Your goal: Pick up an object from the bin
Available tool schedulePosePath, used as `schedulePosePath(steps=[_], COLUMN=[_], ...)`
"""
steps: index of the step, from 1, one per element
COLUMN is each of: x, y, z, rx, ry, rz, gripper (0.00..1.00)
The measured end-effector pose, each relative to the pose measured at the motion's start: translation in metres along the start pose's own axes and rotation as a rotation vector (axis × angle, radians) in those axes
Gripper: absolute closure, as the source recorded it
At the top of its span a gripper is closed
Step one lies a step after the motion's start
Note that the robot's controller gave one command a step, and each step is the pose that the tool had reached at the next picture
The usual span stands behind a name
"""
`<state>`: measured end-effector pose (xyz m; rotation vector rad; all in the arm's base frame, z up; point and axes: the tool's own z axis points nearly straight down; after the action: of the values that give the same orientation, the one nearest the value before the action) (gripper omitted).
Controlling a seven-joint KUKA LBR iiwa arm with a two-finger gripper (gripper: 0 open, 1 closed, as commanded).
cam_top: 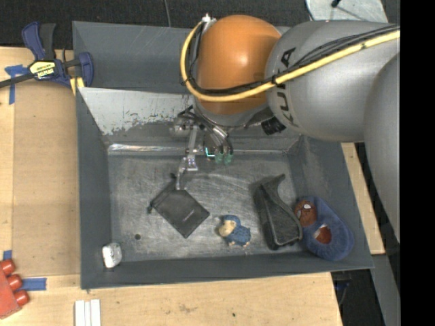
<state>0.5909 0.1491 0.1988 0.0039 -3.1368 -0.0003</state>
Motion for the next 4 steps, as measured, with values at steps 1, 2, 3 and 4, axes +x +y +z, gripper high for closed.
schedulePosePath(steps=[1, 2, 3, 4], x=[0.018, 0.041, 0.028, 0.03], y=[-0.023, -0.015, -0.04, -0.001], z=[0.112, 0.032, 0.121, 0.125], rx=[0.002, 0.0, 0.001, 0.006], ry=[0.001, -0.014, -0.003, -0.014], rz=[-0.145, -0.337, -0.449, -0.757], gripper=[0.0, 0.0, 0.0, 0.0])
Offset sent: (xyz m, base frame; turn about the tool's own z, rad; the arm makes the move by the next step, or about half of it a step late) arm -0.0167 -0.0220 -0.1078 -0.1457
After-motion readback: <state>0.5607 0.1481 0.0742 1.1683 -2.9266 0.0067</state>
